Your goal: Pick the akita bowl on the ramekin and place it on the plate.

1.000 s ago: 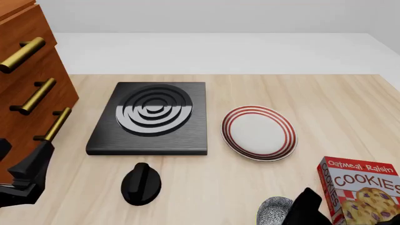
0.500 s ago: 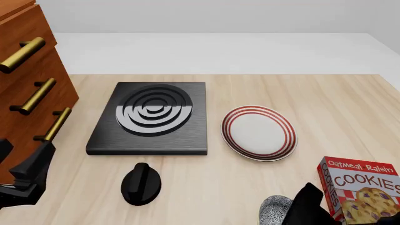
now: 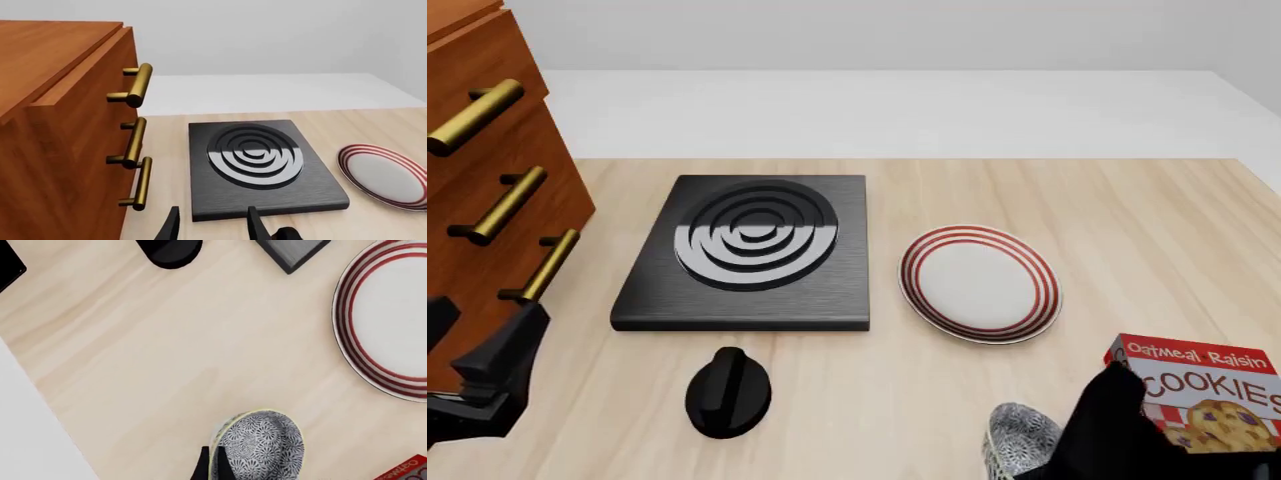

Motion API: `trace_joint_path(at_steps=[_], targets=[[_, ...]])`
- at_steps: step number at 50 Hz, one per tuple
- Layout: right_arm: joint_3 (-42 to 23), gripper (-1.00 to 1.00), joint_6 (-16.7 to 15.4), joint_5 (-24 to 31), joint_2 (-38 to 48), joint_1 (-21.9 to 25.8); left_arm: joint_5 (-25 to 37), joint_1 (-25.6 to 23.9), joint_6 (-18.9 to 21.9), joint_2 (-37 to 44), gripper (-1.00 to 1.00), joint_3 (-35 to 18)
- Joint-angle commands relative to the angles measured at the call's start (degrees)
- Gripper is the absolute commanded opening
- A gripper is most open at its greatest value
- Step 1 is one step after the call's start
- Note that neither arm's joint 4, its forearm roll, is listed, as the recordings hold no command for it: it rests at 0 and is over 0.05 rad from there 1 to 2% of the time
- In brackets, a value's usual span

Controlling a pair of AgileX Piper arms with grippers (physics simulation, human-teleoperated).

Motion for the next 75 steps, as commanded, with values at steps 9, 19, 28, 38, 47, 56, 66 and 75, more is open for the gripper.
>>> trace_joint_path(at_steps=[9, 19, 28, 38, 47, 56, 66, 75], targets=[[-1.7, -1.00, -3.2, 5.1, -5.0, -4.6, -0.2, -0.4, 0.0, 0.6, 1.00, 0.0], [-4.7, -1.00, -6.3, 9.2, -7.8, -7.8, -0.4, -0.4, -0.1, 0.9, 1.00, 0.0], [-7.7, -1.00, -9.8, 12.1, -9.4, -10.5, -0.3, -0.5, -0.2, 0.9, 1.00, 0.0], [-10.3, -1.00, -12.6, 13.8, -9.7, -12.2, -0.2, -0.4, -0.4, 0.5, 1.00, 0.0], [-12.2, -1.00, -16.8, 16.4, -11.3, -16.8, 0.1, -0.5, -0.7, -0.1, 1.00, 0.0], [-14.2, -1.00, -19.7, 16.3, -9.9, -19.8, 0.4, 0.2, -3.1, -0.8, 1.00, 0.0], [-27.0, -1.00, -25.1, 25.8, -6.7, -24.9, 0.8, 0.4, -3.1, -1.3, 1.00, 0.0], [-32.3, -1.00, -25.9, 20.7, -0.2, -27.2, 1.6, 0.2, -3.0, -2.1, 1.00, 0.0]])
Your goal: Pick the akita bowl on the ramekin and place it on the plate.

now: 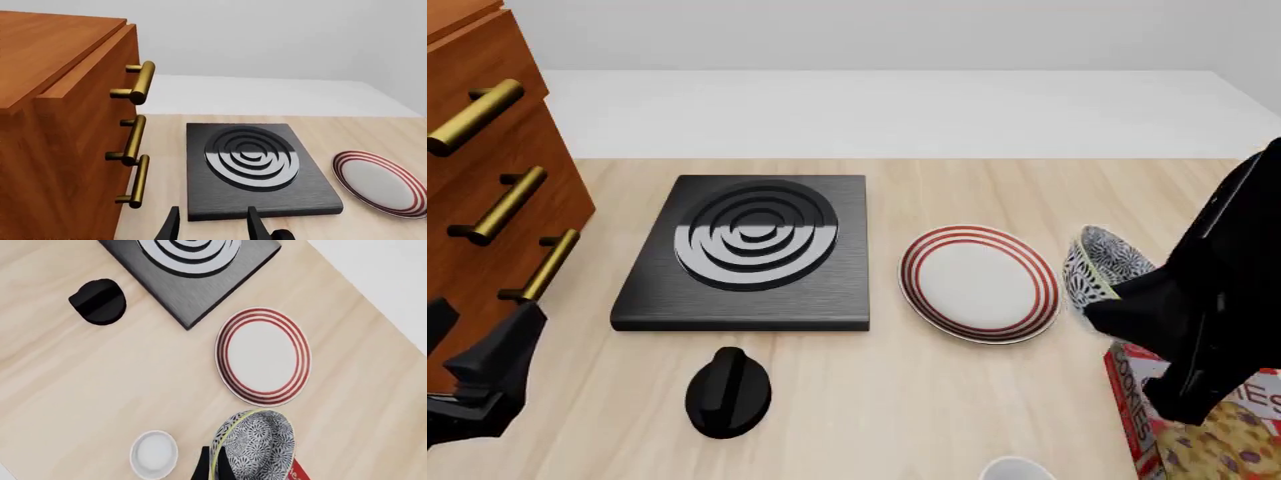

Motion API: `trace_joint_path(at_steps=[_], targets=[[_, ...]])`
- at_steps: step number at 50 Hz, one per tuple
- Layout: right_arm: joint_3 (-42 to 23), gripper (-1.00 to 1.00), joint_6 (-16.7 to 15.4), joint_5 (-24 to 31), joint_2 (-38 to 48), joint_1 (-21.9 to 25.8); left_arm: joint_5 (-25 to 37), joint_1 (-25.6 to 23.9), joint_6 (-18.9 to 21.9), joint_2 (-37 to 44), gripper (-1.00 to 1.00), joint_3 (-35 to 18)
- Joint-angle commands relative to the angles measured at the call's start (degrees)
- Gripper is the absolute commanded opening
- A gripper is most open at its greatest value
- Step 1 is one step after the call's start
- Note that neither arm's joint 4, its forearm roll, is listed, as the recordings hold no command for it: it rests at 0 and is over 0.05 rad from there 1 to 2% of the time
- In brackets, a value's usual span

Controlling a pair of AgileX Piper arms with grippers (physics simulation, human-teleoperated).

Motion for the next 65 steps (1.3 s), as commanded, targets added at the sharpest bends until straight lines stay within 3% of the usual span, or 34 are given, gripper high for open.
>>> trace_joint_path(at_steps=[1, 14, 48, 65], targets=[[-7.4, -1.00, -2.3, -2.0, 6.1, -3.3, 0.6, 0.1, -0.2, -0.7, 1.00, 0.0], [-8.4, -1.00, -1.4, -8.9, 14.5, -3.5, 1.3, 0.3, -0.4, -1.3, 1.00, 0.0], [-15.5, -1.00, -2.1, -16.5, 32.2, -8.0, 1.3, 0.5, -0.5, -1.6, 1.00, 0.0], [-17.6, -1.00, -5.9, -18.9, 40.1, -9.8, 1.3, 0.8, -0.4, -1.4, 1.00, 0.0]])
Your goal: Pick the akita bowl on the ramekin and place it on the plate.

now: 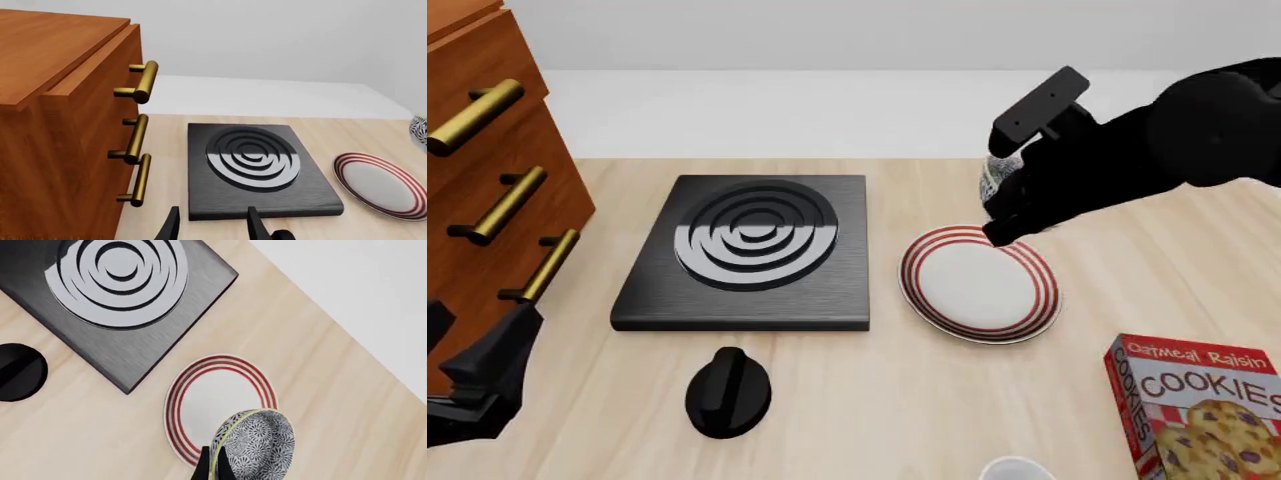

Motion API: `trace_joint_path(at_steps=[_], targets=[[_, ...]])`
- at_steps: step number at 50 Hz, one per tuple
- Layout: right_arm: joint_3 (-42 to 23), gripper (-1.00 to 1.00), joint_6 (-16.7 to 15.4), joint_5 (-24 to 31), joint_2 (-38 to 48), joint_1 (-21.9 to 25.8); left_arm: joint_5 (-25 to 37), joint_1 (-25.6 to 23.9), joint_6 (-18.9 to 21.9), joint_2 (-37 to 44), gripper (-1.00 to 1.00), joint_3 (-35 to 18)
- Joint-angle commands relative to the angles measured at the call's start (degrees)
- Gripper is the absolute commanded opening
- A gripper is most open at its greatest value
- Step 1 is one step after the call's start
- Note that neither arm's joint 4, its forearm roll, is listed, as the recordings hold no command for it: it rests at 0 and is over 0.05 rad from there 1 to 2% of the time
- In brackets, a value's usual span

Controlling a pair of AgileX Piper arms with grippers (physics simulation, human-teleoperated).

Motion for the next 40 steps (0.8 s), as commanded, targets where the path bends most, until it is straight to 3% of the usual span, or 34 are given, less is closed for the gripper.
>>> trace_joint_path(at_steps=[1, 21, 40], targets=[[-1.6, -1.00, -1.4, -2.1, 5.4, -1.4, 0.3, 0.3, 0.2, -0.2, 1.00, 0.0], [1.7, -1.00, 0.2, -9.6, 12.3, -0.9, 1.2, 1.2, 1.0, -1.6, 1.00, 0.0], [-2.6, -1.00, 0.0, -11.5, 19.9, -1.5, 0.9, 1.3, 0.8, -1.1, 1.00, 0.0]])
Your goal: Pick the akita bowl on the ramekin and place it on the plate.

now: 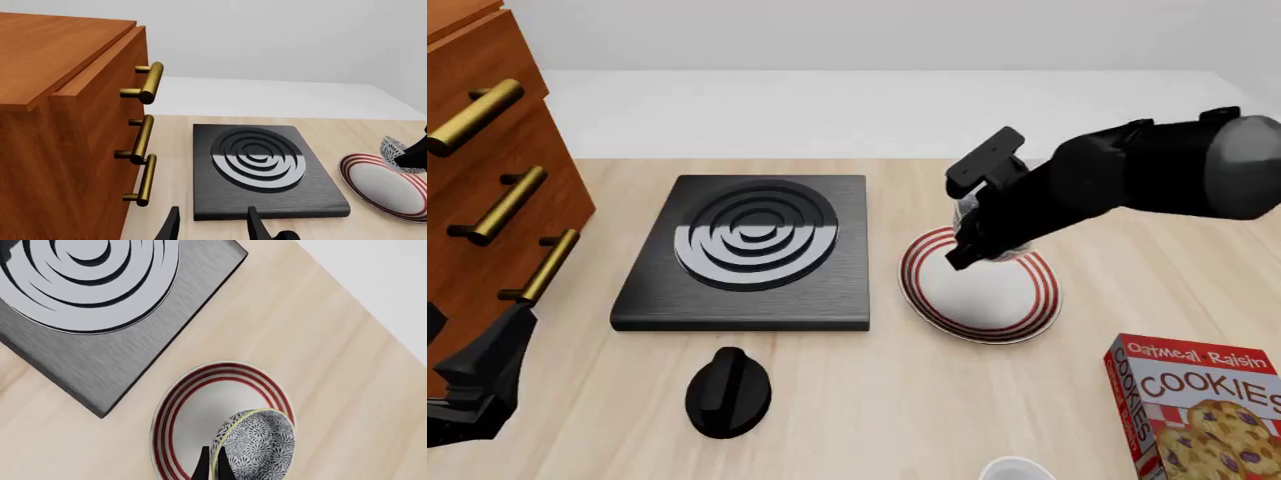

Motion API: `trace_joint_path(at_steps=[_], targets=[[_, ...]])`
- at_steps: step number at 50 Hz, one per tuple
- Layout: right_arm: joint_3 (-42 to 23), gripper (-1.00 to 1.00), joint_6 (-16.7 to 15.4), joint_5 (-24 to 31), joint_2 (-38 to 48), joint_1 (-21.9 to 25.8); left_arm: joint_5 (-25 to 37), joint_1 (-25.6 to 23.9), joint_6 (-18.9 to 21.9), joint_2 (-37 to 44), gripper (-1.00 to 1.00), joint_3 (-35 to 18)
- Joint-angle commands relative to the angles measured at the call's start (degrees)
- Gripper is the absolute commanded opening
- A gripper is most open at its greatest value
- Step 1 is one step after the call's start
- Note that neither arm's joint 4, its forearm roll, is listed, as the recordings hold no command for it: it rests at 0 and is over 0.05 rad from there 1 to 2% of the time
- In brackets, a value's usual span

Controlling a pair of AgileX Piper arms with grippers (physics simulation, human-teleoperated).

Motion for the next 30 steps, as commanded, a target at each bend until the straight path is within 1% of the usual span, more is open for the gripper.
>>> trace_joint_path(at_steps=[1, 7, 14, 30], targets=[[-1.5, -1.00, 0.0, -1.8, 3.9, -0.4, 0.0, 0.1, 0.0, 0.1, 1.00, 0.0], [-2.1, -1.00, -0.5, -2.3, 5.1, -1.3, -0.1, 0.1, 0.0, 0.2, 1.00, 0.0], [-1.7, -1.00, -0.5, -2.8, 5.3, -1.8, -0.1, 0.0, 0.1, 0.3, 1.00, 0.0], [1.8, -1.00, 0.8, -5.4, 6.2, -1.1, 0.5, -0.2, -0.1, -0.3, 1.00, 0.0]])
